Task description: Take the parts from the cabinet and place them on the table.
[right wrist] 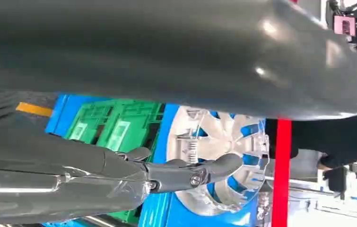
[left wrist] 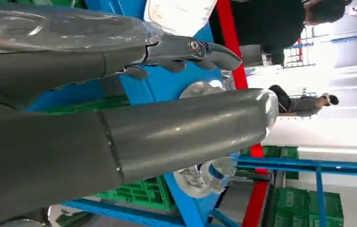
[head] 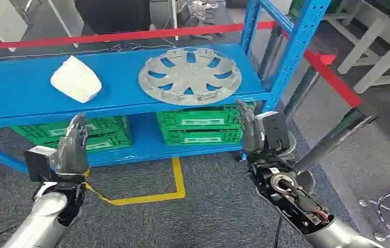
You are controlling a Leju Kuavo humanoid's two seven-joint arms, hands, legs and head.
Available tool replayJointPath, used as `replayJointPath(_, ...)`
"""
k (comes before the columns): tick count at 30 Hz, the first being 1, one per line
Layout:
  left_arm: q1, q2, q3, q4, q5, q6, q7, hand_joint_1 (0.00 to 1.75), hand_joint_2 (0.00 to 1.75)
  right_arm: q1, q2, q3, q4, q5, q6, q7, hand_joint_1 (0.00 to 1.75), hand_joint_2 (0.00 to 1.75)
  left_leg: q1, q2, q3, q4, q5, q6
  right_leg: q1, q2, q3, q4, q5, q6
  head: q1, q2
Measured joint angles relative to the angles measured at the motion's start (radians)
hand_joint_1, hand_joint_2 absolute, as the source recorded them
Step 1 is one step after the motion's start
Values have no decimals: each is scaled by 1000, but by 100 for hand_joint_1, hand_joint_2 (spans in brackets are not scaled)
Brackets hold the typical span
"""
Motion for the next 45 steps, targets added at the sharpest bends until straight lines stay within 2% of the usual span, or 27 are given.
replayJointPath(6,-8,0,0,0,5,0,-3,0,0,0,0,0,-4,0,0,0,0,0,-4,-3,7,-11,-5,16,-1,-8,12,-9,-5,16,-2,0)
replayJointPath(7,-8,-3,0,1,6,0,-3,0,0,0,0,-1,-5,0,0,0,0,0,7,-3,22,-23,-1,20,-8,7,2,2,-12,17,2,0)
replayJointPath(9,-16,-5,0,1,7,0,-4,0,0,0,0,-2,-5,0,0,0,0,0,8,-5,34,-28,-5,27,-6,30,-52,127,-73,21,10,0)
replayJointPath(11,-16,-8,0,2,8,0,-4,0,0,6,0,-2,-5,0,-1,3,0,0,8,-8,39,-27,-11,29,-7,33,-148,301,-131,28,17,0)
replayJointPath(12,-15,-10,0,3,10,-2,-4,0,0,9,0,-2,-5,0,-2,3,0,0,10,-13,42,-27,-14,26,-9,33,-177,339,-128,31,19,0)
replayJointPath(13,-15,-11,0,5,11,-3,-4,0,0,11,0,-2,-5,0,-4,4,0,0,13,-17,47,-26,-18,21,-12,33,-178,319,-97,34,22,0)
replayJointPath(16,-17,-15,0,9,15,-3,-5,0,0,11,0,-4,-5,0,-6,4,0,0,24,-29,67,-11,-42,-1,-28,34,-76,60,63,48,32,0)
replayJointPath(17,-19,-16,0,10,16,-4,-6,0,0,11,0,-3,-3,0,-6,5,0,0,21,-33,64,-9,-48,-9,-23,45,-64,47,33,53,38,0)
replayJointPath(18,-23,-18,0,11,16,-4,-8,0,0,12,0,-3,-6,0,-4,5,0,0,18,-35,56,4,-50,-16,-25,47,-47,29,27,34,38,0)
replayJointPath(20,-22,-18,-1,12,16,-4,-10,0,0,16,0,-2,-5,0,-4,6,0,0,21,-38,58,-6,-47,-25,-15,46,-53,39,22,17,28,0)
replayJointPath(22,-23,-18,-1,13,16,-4,-11,0,0,13,0,-6,-6,0,-5,5,0,0,25,-33,62,1,-61,-34,-19,46,-41,34,19,0,25,0)
replayJointPath(23,-27,-18,-1,13,16,-4,-11,0,0,13,0,-6,-8,0,-5,4,0,0,24,-21,45,42,-75,-35,-18,45,-35,34,15,-6,16,0)
replayJointPath(26,-33,-18,-1,17,19,-2,-13,0,0,12,0,-6,-11,0,-2,3,0,0,20,-14,-116,305,-158,-36,-11,41,-27,34,4,-21,-6,0)
replayJointPath(27,-31,-18,-1,19,22,-1,-14,0,0,12,0,-6,-11,0,0,2,0,0,19,-14,-157,355,-159,-33,-6,41,-24,34,0,-25,-6,0)
replayJointPath(28,-31,-18,-1,22,23,1,-14,0,0,12,0,-6,-11,0,2,0,0,0,18,-14,-173,352,-135,-26,-3,42,-18,34,-4,-27,-7,0)
replayJointPath(29,-32,-16,-1,25,24,3,-14,0,0,12,0,-6,-11,0,5,0,0,0,12,-14,-160,297,-84,-16,1,43,-9,34,-11,-29,-7,0)
replayJointPath(31,-35,-16,-1,26,25,5,-16,0,0,11,0,-6,-11,0,8,-1,0,0,-7,-14,-87,104,35,13,6,43,10,33,-24,-29,-11,0)
replayJointPath(32,-38,-16,-1,27,26,6,-16,0,0,10,0,-6,-10,0,9,-1,0,0,-18,-10,-60,38,48,31,2,42,14,30,-29,-29,-11,0)
replayJointPath(33,-40,-16,-1,28,27,6,-17,0,0,8,0,-6,-10,0,10,-2,0,0,-20,-6,-48,25,37,31,9,44,12,28,-33,-24,-8,0)
replayJointPath(36,-44,-15,-2,32,31,8,-18,0,0,7,0,-5,-7,0,12,-2,0,0,-26,-11,-42,10,25,34,1,39,20,13,-39,-10,-14,0)
replayJointPath(37,-44,-16,-2,32,32,10,-18,0,0,5,0,-6,-10,0,12,-2,0,0,-10,-10,-21,-16,27,32,9,37,25,9,-48,-4,-13,0)
replayJointPath(38,-45,-18,-2,34,33,10,-21,0,0,4,0,-8,-8,0,12,-3,0,0,-12,-11,-5,-29,26,31,8,38,21,30,-56,-2,-10,0)
replayJointPath(39,-48,-19,-2,35,34,10,-21,0,0,-2,0,-10,-8,0,12,-3,0,0,-9,-10,6,-33,22,36,6,39,-8,93,-86,-2,-5,0)
replayJointPath(41,-47,-21,-2,38,35,10,-21,0,0,0,0,-11,-5,0,12,-2,0,0,-8,-11,17,-33,11,37,4,40,-105,259,-135,4,9,0)
replayJointPath(42,-44,-21,-2,41,35,10,-21,0,0,5,0,-10,-3,0,12,-1,0,0,-8,-12,25,-32,3,35,2,39,-152,324,-142,8,10,0)
replayJointPath(43,-41,-21,-2,45,36,10,-21,0,0,8,0,-10,-2,0,12,-1,0,0,-7,-13,34,-30,-5,33,-2,39,-174,333,-121,14,11,0)
replayJointPath(45,-40,-22,-2,49,38,10,-21,0,0,8,0,-11,-2,0,12,-2,0,0,-2,-17,55,-22,-25,26,-11,38,-149,225,-16,25,15,0)
